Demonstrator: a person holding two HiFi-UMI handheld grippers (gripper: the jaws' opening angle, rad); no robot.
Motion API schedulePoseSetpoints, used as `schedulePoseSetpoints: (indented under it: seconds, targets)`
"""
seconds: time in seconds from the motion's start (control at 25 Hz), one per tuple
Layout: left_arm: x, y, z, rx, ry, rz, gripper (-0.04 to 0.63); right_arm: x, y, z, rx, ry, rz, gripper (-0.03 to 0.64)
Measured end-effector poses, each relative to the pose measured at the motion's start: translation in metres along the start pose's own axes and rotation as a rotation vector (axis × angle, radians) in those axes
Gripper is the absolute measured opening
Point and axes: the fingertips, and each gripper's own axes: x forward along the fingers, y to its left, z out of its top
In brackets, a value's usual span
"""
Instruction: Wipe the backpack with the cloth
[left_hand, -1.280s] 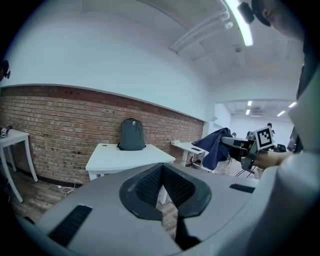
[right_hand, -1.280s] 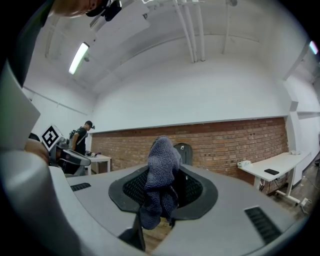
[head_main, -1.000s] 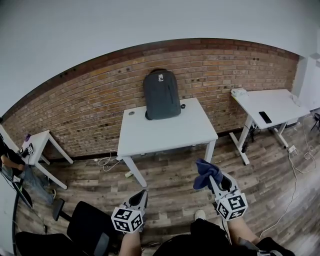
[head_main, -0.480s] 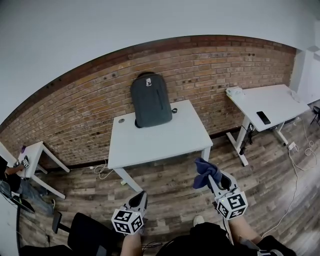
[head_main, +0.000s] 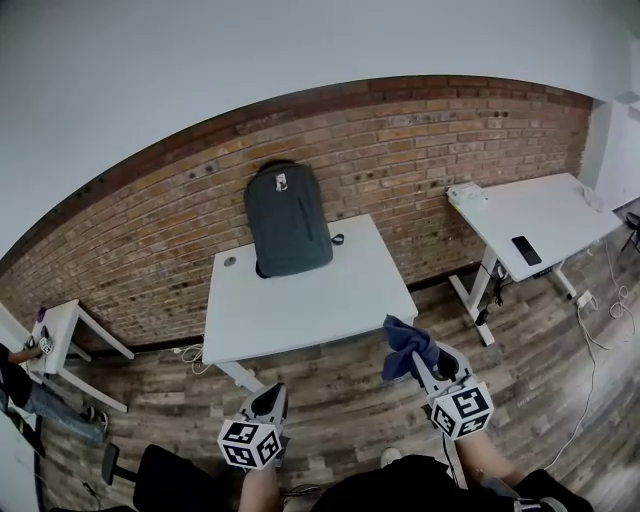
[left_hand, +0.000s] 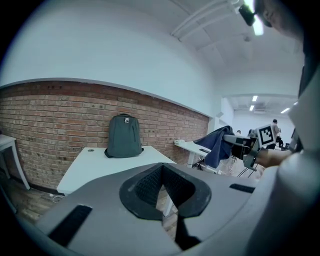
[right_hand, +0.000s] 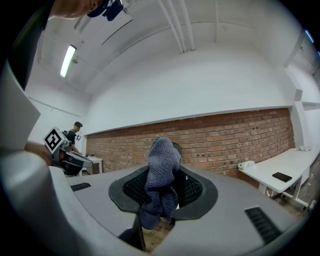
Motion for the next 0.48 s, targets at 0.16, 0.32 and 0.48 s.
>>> schedulePoseSetpoints:
  seconds: [0.16, 0.32, 0.48]
  targets:
    - [0.026, 0.004, 0.013, 0.001, -0.009, 0.015, -0.009, 0.023, -0.023, 0.004, 0.000, -0.006, 0.012, 0.115]
    - [0.052, 0.004, 0.025, 0.004, -0.016, 0.026, -0.009, 0.046, -0.042, 0.002, -0.007, -0.002, 0.036, 0.115]
    - [0.071, 0.007, 0.031, -0.007, -0.028, 0.050, -0.009, 0.068, -0.058, 0.002, -0.015, 0.001, 0.065, 0.115]
